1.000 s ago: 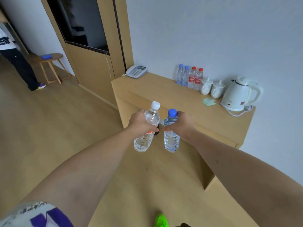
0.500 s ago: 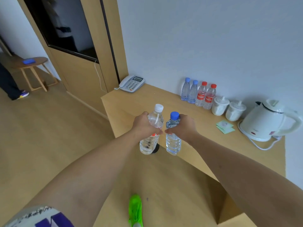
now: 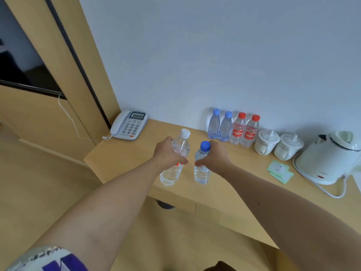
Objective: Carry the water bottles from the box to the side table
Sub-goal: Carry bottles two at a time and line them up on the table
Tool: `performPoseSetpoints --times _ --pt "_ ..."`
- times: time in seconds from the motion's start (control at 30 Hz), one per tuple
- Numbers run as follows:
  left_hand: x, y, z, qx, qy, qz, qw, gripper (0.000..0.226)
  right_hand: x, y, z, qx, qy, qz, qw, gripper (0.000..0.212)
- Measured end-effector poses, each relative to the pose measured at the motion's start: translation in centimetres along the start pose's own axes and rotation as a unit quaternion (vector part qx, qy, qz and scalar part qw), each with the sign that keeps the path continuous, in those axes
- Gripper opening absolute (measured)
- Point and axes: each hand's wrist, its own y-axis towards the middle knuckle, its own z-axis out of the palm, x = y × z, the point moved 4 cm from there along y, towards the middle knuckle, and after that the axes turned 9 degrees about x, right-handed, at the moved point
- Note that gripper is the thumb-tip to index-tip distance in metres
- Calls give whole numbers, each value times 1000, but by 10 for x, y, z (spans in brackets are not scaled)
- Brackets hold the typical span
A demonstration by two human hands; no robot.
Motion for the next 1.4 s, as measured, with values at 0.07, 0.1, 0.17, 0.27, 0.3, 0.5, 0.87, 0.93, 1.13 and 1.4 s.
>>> performPoseSetpoints --times 0.07,0.1,0.17,0.27,0.3,0.5,0.87,0.93,1.13,1.4 --pt "-1 27 -4 10 5 4 1000 79 3 26 -2 5 -2 7 1000 50" --pt "-1 42 -5 14 8 6 1000 78 5 40 -3 6 -9 6 1000 47" --pt "0 72 -8 22 18 7 1000 77 7 69 -5 8 -26 2 1000 47" --pt "2 115 -11 23 30 10 999 75 9 112 -9 11 -53 -5 999 47" --pt "1 129 -11 21 33 13 999 75 9 127 -11 8 -53 -7 999 49" --pt "-4 191 -16 19 45 10 999 76 7 187 -25 -5 -40 -18 999 69" --pt "-28 282 -6 63 68 56 994 75 16 255 -47 -38 -121 31 992 59" --pt "-27 293 -5 71 71 65 993 76 18 263 -50 -43 -147 30 988 57" --pt "-31 317 -3 82 70 98 989 72 32 267 -56 -121 -316 11 941 52" --pt "-30 329 0 73 38 155 984 70 34 265 -59 -162 -341 62 924 48"
